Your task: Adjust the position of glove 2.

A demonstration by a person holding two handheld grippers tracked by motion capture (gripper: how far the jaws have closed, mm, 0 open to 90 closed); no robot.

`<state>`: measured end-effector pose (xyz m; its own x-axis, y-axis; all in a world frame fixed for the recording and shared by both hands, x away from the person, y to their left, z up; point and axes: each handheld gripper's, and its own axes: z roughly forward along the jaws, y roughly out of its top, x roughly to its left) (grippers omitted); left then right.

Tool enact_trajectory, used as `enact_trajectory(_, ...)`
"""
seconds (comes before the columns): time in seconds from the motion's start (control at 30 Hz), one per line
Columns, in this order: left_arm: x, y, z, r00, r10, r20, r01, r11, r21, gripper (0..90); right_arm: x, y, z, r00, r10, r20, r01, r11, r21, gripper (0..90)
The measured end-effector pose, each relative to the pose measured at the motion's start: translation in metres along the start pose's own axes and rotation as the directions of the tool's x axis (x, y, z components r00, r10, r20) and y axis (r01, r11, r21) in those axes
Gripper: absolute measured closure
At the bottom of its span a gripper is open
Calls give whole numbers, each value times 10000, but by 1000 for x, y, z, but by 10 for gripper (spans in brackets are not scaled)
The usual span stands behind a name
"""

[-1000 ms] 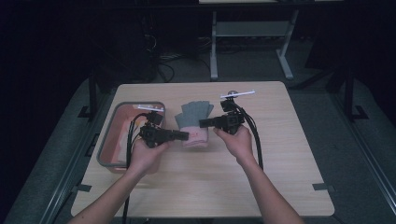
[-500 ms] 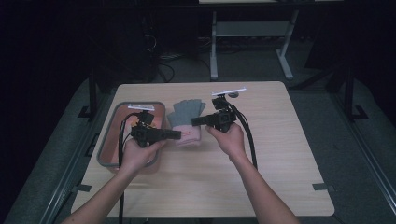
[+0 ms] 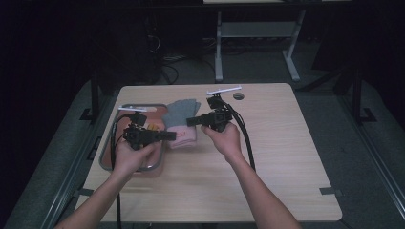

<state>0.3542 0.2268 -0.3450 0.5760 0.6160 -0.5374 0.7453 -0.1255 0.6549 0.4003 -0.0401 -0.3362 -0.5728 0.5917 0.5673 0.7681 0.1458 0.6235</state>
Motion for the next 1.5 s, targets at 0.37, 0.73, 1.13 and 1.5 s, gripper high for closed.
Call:
enact_trajectory(0.37,7,0,-16,9999,-16,-171,14,10000,-95,672,11,7,13,9999,20,-104,-19,10000,79,753)
enact_trajectory(0.73,17,-2,-31,9993,-27,-372,21,9999,-161,672,19,13,29,9995,-210,-254,213,9997,113,753)
enact_trajectory(1.13,28,-5,-51,9979,-172,-629,154,9995,-293,673,33,21,48,9988,-368,-315,377,9989,292,753)
enact_trajectory(1.5,39,-9,-66,9961,-393,-792,357,9983,-468,674,44,27,67,9978,-449,-493,468,9982,371,753)
